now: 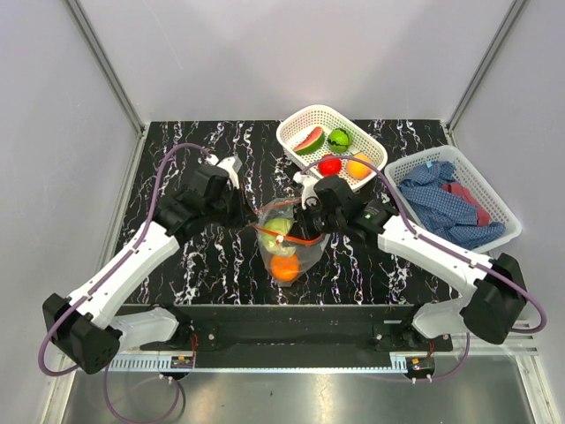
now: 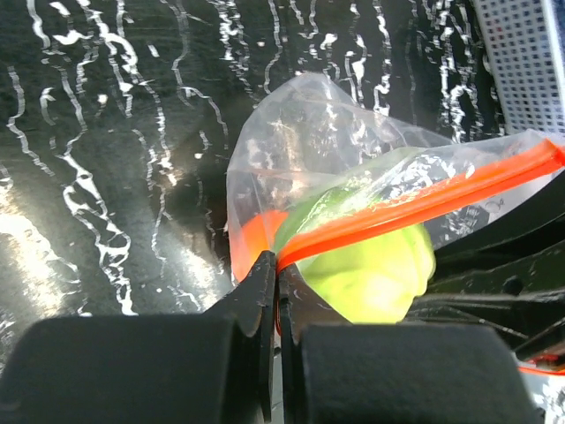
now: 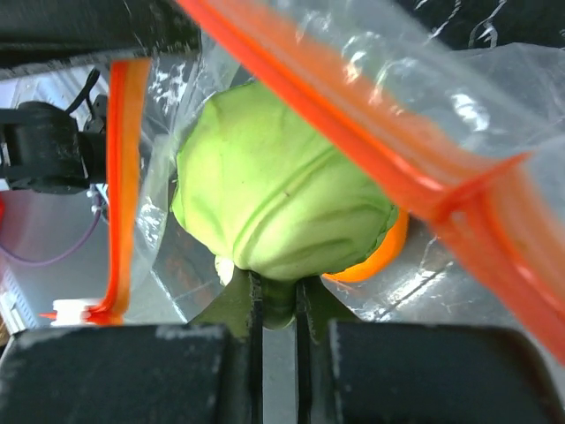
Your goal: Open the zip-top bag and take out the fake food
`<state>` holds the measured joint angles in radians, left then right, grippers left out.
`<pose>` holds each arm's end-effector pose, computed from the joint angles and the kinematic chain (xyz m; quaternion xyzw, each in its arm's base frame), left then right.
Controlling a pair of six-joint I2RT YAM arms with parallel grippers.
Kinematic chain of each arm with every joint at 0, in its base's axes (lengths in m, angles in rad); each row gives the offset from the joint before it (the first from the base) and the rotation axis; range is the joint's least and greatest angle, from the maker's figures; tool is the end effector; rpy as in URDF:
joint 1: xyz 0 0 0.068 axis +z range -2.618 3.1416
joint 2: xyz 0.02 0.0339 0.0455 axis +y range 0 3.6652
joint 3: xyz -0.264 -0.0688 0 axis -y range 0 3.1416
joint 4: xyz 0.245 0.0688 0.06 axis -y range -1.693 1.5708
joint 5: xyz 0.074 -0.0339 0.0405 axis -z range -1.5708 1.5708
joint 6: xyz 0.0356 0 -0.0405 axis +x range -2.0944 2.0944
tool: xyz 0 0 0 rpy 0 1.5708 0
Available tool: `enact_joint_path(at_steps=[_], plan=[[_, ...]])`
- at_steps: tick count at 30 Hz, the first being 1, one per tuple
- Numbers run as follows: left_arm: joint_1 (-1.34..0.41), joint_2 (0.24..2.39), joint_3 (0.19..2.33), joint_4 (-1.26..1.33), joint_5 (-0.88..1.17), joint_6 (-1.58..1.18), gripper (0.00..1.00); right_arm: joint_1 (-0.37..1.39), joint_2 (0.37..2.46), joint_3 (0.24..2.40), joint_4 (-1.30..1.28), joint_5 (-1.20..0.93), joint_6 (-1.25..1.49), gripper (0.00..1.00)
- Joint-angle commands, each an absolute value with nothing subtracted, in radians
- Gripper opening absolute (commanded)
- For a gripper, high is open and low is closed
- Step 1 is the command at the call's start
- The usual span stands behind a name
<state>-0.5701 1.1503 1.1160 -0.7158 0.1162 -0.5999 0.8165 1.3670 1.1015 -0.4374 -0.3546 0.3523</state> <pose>0.1991 -0.1326 0.3315 0.0095 0.9157 -0.2643 0.3026 0.1969 0.2276 0.2962 -0.2776 0.8521 0.3618 0.2569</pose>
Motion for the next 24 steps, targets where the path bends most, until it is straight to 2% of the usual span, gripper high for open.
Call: enact_joint_path(at_steps=[1, 3, 8, 15, 20, 24], plan=[[-0.554, 1.085, 1.054, -0.73, 0.071, -0.604, 0.0, 0.81, 1.26, 1.129, -0.336, -0.251, 0.358, 0.0], [-0.554, 1.068, 1.04, -0.73, 0.058, -0.612, 0.0, 0.81, 1.223, 1.105, -0.236, -0.261, 0.347, 0.0], [-0.563, 1.074, 1.052, -0.73, 0.103, -0.615, 0.0, 0.807, 1.192, 1.107, -0.227, -0.043, 0.39, 0.0], [-0.61, 1.071, 1.062, -0.726, 0.126, -0.632, 0.0, 0.776, 1.38, 1.235, -0.327, -0.152, 0.598, 0.0], [-0.641, 1.089, 1.057, -0.724, 0.117, -0.635, 0.0, 0.77, 1.489, 1.478, -0.586, -0.189, 0.615, 0.0], [-0.658, 1.136, 1.092, -0.719, 0.107, -0.638, 0.0, 0.769, 1.523, 1.542, -0.676, -0.227, 0.643, 0.0]])
